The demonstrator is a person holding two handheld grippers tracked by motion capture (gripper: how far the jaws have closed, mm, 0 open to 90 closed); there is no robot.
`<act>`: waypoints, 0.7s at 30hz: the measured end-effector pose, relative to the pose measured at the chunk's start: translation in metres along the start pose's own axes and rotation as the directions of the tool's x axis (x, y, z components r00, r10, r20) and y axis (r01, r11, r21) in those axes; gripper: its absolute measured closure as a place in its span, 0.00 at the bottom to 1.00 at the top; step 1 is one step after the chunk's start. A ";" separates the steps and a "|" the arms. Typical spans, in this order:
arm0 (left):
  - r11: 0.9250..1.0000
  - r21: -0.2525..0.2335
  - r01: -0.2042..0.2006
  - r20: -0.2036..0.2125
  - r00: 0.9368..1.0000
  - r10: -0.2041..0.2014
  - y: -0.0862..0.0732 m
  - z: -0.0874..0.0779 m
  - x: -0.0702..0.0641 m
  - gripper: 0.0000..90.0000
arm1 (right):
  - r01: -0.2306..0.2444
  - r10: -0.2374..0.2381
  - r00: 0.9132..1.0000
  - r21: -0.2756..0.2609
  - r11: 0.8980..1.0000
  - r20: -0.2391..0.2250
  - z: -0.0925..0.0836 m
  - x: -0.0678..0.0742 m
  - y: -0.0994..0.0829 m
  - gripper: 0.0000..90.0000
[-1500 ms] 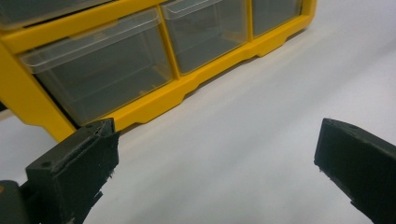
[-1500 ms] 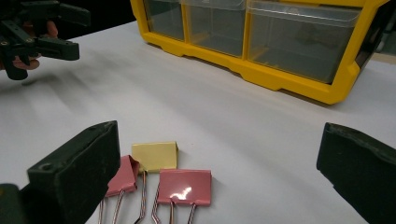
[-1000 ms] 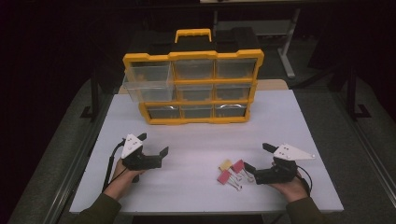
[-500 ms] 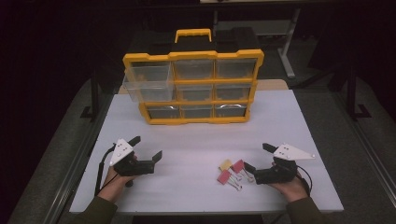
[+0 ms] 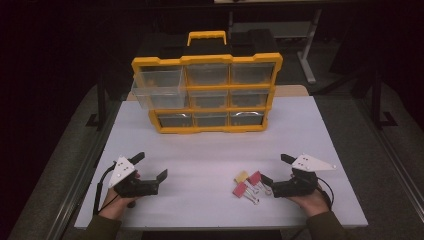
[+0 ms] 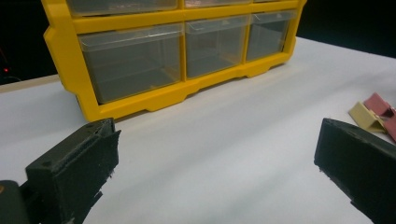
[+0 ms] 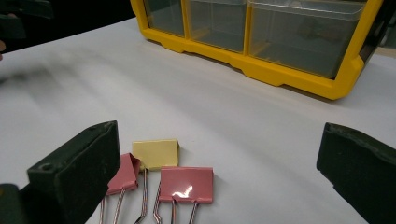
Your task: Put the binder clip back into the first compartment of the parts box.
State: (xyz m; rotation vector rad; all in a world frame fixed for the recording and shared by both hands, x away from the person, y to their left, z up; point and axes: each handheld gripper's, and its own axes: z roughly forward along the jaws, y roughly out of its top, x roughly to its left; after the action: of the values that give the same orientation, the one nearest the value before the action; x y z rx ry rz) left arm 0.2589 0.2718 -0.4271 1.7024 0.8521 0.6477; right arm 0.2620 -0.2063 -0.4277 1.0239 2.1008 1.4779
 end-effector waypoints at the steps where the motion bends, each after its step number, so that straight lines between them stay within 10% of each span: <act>1: 1.000 -0.007 0.002 0.003 1.000 -0.002 0.000 -0.001 -0.001 0.00 | 0.001 -0.001 1.000 0.000 1.000 0.001 0.000 0.000 0.000 0.00; 9: 1.000 -0.014 -0.005 0.011 1.000 0.005 0.000 -0.002 -0.006 0.00 | -0.005 0.006 1.000 0.071 0.997 -0.009 0.001 0.000 0.001 0.00; 21: 1.000 -0.020 -0.012 0.005 1.000 0.012 0.000 -0.002 -0.005 0.00 | 0.017 -0.009 0.999 0.260 0.965 -0.032 0.016 0.008 0.013 0.00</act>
State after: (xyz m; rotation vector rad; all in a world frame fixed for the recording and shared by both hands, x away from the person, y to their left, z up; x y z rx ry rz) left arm 0.2539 0.2688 -0.4261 1.6917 0.8294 0.6578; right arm 0.2715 -0.1880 -0.4209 1.0818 2.3656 1.2397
